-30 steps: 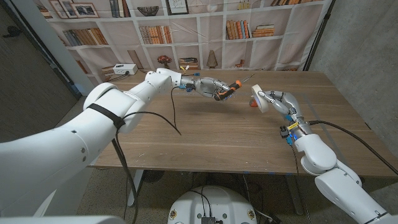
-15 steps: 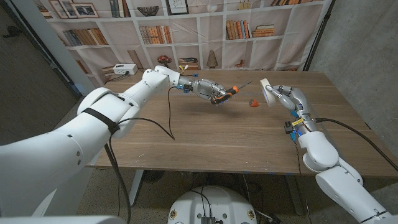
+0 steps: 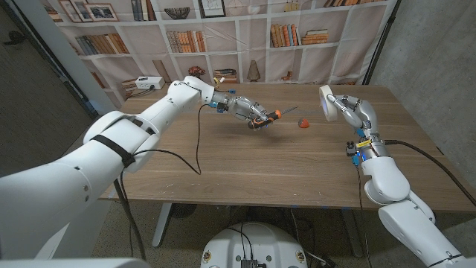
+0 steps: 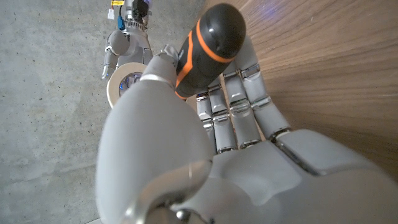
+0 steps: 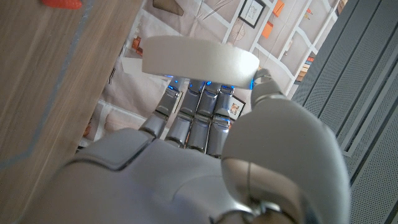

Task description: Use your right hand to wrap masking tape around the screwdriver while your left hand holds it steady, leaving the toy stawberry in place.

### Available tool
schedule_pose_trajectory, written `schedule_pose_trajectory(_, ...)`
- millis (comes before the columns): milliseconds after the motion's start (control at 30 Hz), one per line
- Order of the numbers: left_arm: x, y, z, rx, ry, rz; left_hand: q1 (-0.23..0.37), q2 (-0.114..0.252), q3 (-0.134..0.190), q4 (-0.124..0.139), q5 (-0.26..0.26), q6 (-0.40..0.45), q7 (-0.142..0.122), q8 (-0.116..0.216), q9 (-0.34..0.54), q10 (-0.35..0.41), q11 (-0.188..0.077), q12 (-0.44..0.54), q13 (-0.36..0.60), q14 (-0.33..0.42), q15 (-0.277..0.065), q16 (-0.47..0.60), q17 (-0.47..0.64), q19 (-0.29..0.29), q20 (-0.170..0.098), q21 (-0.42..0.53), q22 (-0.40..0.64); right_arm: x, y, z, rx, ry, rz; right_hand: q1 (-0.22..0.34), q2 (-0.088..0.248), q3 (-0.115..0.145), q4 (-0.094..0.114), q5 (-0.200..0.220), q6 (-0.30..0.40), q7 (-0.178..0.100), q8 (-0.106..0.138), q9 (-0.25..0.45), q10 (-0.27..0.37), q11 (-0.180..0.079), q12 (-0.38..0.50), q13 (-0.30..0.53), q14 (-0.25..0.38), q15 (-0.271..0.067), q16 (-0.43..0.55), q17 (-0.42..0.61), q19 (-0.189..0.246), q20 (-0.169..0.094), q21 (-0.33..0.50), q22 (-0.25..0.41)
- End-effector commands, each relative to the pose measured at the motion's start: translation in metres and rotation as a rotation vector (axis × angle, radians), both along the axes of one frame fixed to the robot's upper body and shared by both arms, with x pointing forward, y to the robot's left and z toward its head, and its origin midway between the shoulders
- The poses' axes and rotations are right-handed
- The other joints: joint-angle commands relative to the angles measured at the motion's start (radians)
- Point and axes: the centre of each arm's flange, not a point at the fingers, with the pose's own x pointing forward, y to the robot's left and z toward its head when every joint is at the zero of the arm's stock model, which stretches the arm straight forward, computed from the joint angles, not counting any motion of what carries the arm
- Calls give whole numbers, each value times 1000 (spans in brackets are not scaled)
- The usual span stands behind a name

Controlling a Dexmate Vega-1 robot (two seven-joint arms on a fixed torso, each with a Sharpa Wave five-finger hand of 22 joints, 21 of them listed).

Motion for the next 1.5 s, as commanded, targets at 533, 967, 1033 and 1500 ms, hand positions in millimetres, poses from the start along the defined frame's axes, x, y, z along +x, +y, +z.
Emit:
schedule_pose_trajectory(533,6,-19,9,67,-117,34,37,68,134,-22,-6,98,-24,0,127,97,-95,-4,169,295,-297,-3,-2,-4,-91,5,1,-13,48,13,-93,-48,414,118,124,147,24,4,5,0,279,2,5,-10,16,-2,6,-82,5,0,8,2,32,-4)
schedule_pose_trajectory(967,6,-16,12,9,-105,49,34,67,141,-25,-11,102,-22,-7,127,101,-93,-8,169,300,-297,-4,1,-6,-92,7,2,-10,60,6,-159,1,395,118,123,151,22,4,6,1,281,-2,3,-8,19,-3,6,-82,6,0,4,3,44,-8)
schedule_pose_trajectory(1033,6,-15,12,3,-104,50,34,67,142,-25,-11,102,-22,-7,129,103,-92,-10,167,299,-297,-5,1,-6,-92,7,2,-10,61,5,-175,19,376,118,124,151,22,4,7,1,281,-4,4,-6,18,-6,6,-83,7,1,2,3,45,-8)
schedule_pose_trajectory(1500,3,-11,12,-7,-67,20,31,66,149,-28,-16,103,-22,-14,134,102,-92,-14,175,301,-297,-8,1,-6,-93,11,2,-15,59,1,-251,70,177,116,124,153,21,3,6,1,282,-8,2,-8,23,-6,2,-79,8,-1,-4,2,57,-12)
